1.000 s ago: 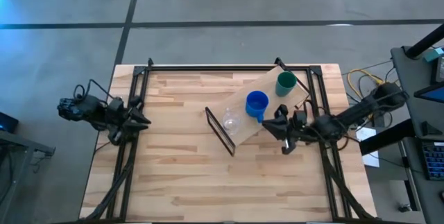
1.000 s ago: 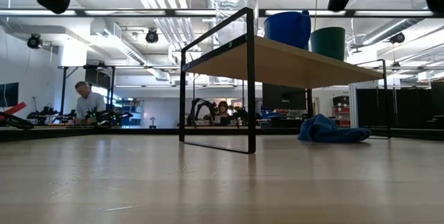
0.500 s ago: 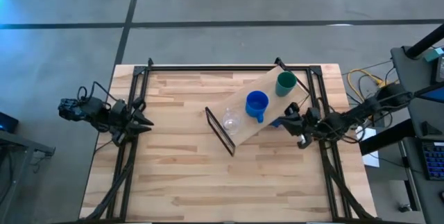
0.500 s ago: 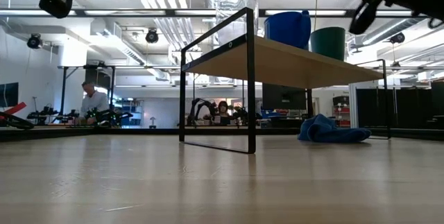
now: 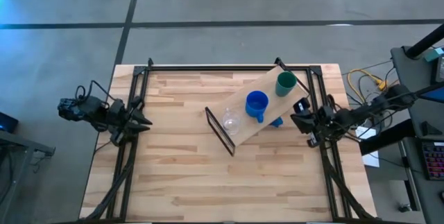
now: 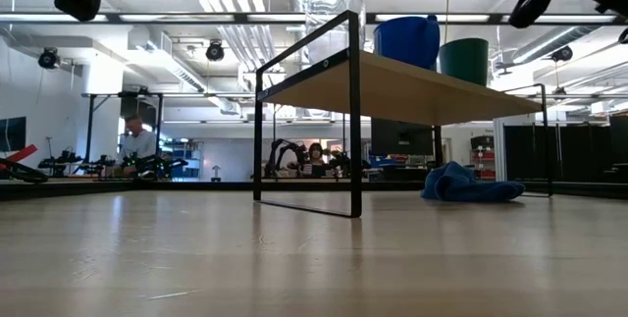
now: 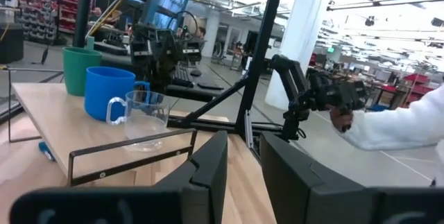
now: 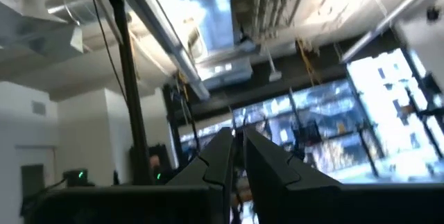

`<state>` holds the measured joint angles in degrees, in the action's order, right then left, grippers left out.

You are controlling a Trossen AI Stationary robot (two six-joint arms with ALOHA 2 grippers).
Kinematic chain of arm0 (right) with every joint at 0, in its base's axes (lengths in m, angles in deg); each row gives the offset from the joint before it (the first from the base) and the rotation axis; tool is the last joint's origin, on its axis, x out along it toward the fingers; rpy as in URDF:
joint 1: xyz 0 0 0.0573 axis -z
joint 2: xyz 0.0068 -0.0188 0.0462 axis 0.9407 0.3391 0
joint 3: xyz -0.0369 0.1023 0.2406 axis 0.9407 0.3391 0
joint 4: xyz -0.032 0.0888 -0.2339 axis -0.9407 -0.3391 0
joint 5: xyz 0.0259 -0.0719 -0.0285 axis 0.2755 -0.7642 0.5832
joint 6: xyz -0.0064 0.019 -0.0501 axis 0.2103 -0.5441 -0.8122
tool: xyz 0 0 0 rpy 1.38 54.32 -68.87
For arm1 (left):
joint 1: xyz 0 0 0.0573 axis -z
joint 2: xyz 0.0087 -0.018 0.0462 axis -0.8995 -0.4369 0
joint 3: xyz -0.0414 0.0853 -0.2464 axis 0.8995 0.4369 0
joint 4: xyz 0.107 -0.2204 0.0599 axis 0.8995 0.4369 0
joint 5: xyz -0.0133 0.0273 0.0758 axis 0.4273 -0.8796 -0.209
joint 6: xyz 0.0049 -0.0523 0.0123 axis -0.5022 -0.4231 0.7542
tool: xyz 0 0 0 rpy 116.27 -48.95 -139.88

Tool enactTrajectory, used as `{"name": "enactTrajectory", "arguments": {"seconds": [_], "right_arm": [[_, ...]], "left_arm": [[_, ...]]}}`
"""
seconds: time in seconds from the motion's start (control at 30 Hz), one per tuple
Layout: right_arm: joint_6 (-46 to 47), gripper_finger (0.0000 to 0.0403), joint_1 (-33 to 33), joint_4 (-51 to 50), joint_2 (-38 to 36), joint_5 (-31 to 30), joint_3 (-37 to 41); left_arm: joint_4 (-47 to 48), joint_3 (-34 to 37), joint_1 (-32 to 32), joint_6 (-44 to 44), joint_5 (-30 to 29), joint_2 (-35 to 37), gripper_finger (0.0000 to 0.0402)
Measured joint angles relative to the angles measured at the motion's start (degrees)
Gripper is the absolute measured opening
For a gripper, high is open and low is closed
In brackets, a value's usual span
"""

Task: Stack small to large cups/mugs on shelf
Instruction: Return to Home Position

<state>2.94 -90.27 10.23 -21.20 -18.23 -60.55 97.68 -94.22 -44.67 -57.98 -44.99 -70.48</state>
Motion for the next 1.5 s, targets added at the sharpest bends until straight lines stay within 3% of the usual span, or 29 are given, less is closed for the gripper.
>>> {"name": "enactTrajectory", "arguments": {"seconds": [0.2,0.57,0.77,1.17,1.5], "right_arm": [[6.42,0.0033,0.00,-13.21,-7.15,-0.23,0.00],[3.33,0.0033,0.00,-32.43,-24.22,-0.64,-0.02],[5.66,0.0033,0.00,-43.72,-31.50,-4.12,-0.02],[-2.78,0.0033,-0.02,-45.98,-36.46,-6.12,-0.02],[-4.84,0.0033,0.00,-48.41,-36.44,-8.71,-0.02]], "left_arm": [[0.06,-1.90,0.01,-1.11,0.03,0.00,0.0073],[0.21,-4.25,0.02,-1.44,0.07,0.00,0.0073],[0.39,-3.51,0.01,-1.44,0.07,0.00,0.0073],[-0.30,-3.70,0.02,3.04,0.11,0.00,0.0073],[-13.26,3.92,0.01,5.43,0.11,0.02,0.0073]]}}
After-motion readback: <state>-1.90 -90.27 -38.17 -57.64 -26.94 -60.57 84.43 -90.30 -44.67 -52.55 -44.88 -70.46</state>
